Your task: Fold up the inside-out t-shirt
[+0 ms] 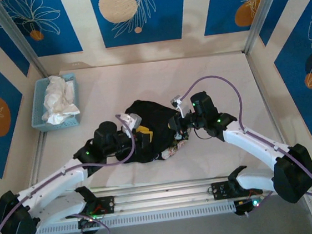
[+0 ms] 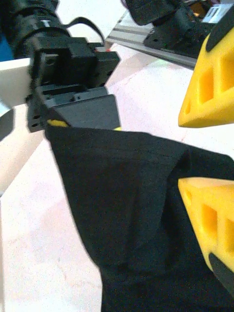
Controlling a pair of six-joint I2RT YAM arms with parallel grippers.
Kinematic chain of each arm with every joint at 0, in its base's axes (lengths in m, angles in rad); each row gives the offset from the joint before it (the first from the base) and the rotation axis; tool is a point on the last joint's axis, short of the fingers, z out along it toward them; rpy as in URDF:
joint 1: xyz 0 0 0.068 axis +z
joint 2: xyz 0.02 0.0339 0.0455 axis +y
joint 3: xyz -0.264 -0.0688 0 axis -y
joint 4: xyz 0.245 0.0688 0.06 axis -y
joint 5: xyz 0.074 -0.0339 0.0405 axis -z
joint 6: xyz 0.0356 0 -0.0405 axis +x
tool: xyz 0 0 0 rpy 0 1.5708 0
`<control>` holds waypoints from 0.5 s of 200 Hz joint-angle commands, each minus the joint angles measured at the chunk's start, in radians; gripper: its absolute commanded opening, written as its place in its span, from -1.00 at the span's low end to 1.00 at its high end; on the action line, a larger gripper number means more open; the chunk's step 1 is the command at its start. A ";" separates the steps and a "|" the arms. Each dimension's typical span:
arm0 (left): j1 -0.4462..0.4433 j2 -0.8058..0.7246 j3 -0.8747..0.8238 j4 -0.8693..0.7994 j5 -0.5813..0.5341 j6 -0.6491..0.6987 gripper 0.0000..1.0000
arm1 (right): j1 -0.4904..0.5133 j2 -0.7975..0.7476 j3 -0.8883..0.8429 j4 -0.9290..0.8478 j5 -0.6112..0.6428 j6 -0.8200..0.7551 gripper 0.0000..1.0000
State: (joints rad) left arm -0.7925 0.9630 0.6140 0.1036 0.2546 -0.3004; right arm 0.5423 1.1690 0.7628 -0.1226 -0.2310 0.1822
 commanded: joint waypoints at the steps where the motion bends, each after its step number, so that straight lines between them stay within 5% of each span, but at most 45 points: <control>1: -0.004 -0.022 0.016 -0.016 -0.051 0.036 -0.26 | -0.004 -0.021 -0.006 0.023 -0.071 -0.041 -1.00; 49: -0.015 0.099 0.113 -0.080 0.099 0.057 -0.02 | -0.008 -0.022 -0.001 0.022 -0.075 -0.032 -1.00; 100: -0.069 0.117 0.168 -0.139 -0.027 0.203 0.05 | -0.008 -0.009 0.005 0.015 -0.082 -0.030 -1.00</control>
State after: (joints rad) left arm -0.8307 1.0985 0.7353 0.0135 0.2928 -0.2249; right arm 0.5388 1.1664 0.7628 -0.1196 -0.2817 0.1661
